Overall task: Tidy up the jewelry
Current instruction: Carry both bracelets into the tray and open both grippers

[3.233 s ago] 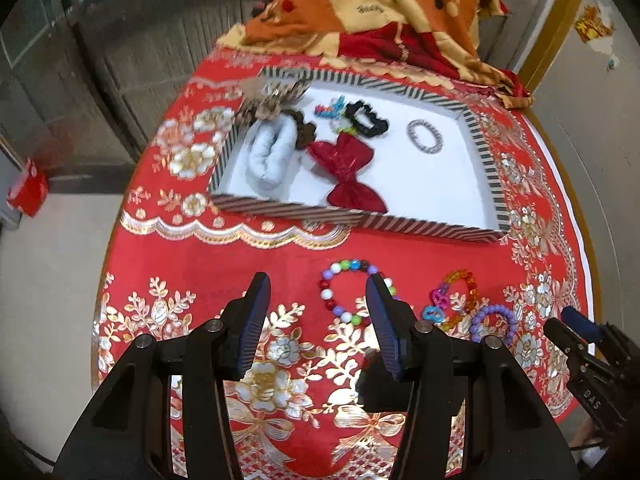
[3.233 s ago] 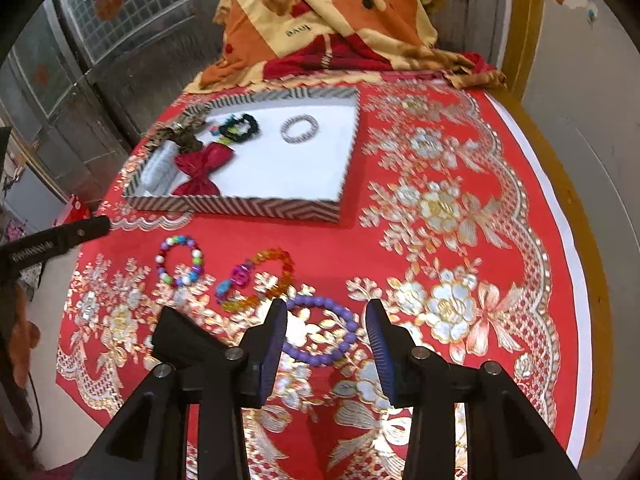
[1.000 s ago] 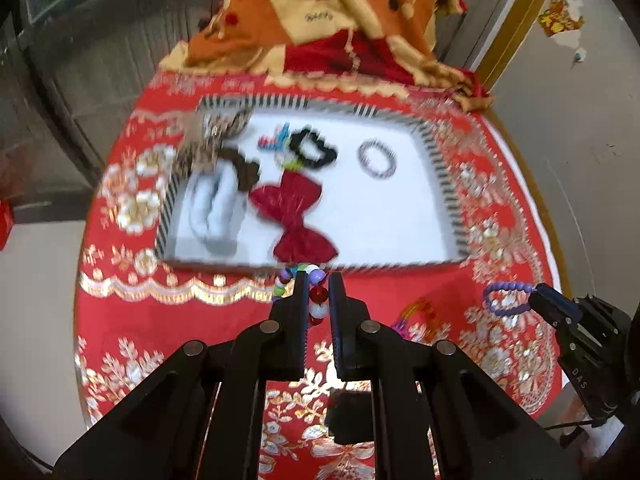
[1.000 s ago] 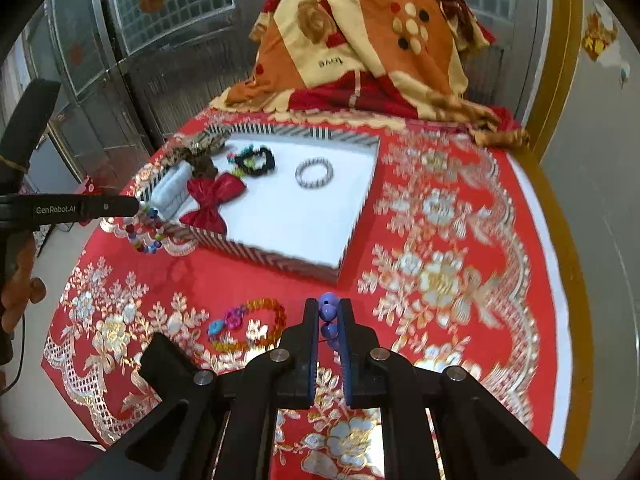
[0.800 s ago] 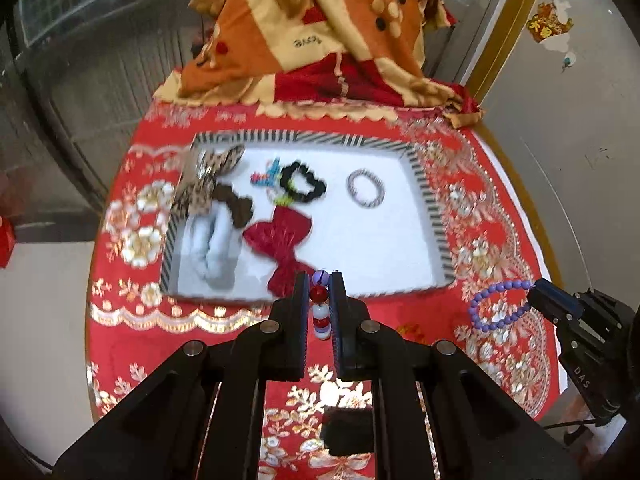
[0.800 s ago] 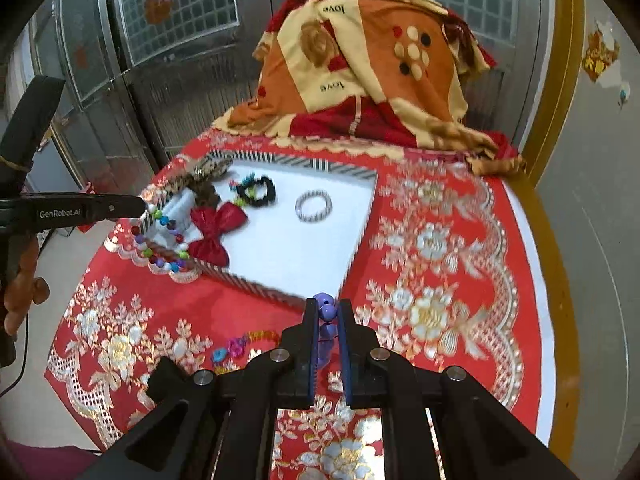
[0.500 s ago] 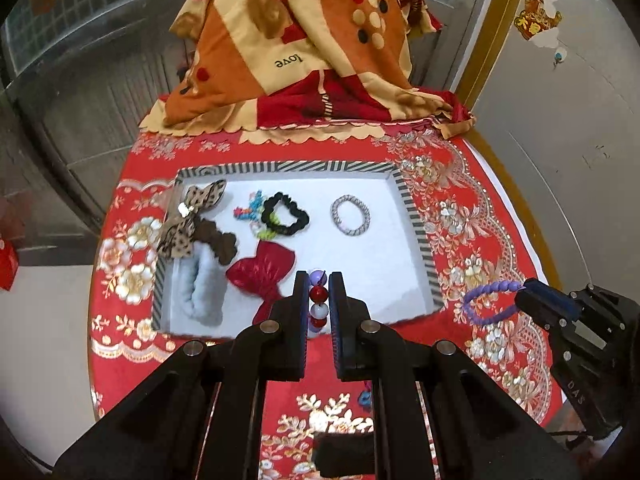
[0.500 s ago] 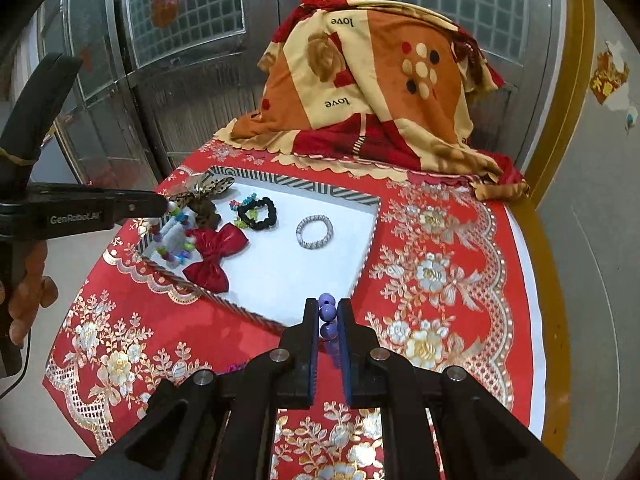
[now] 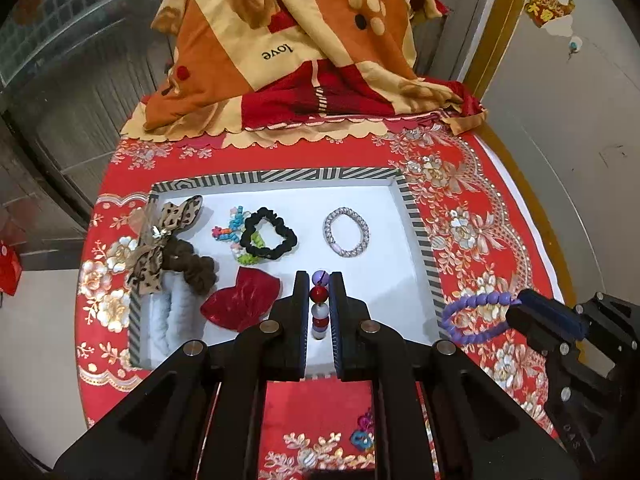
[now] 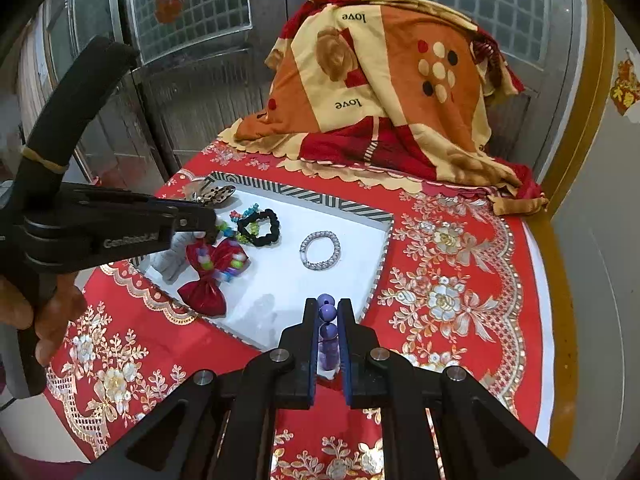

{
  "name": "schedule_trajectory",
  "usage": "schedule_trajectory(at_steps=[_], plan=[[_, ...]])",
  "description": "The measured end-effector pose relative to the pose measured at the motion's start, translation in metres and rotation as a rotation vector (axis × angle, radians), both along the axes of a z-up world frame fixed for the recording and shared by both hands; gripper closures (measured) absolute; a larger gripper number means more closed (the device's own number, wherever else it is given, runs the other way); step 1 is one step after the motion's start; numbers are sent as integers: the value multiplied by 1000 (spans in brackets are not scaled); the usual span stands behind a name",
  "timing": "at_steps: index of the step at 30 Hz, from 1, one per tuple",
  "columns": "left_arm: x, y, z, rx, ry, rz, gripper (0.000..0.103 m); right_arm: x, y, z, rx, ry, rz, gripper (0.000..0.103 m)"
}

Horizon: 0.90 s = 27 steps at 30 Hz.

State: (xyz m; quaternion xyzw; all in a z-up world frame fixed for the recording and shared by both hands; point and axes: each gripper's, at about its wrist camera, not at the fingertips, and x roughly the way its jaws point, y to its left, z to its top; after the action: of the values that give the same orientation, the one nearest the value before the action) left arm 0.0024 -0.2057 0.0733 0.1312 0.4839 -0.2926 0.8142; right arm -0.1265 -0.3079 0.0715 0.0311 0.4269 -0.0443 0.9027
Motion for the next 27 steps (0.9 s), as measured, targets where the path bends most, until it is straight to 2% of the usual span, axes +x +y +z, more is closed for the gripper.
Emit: schedule_trajectory(at_steps=[7, 15, 20, 27], plan=[[12, -18, -16, 18, 31, 4, 95, 16, -8, -13, 30, 22, 16, 95], [30, -34, -36, -6, 117, 6, 95, 35, -11, -28, 91, 49, 44, 95], [49, -30, -65, 43, 154, 62, 95, 59, -14, -57, 139, 109, 63, 95], [60, -15, -91, 93, 173, 115, 95, 95, -34, -97, 135, 190, 35, 95]])
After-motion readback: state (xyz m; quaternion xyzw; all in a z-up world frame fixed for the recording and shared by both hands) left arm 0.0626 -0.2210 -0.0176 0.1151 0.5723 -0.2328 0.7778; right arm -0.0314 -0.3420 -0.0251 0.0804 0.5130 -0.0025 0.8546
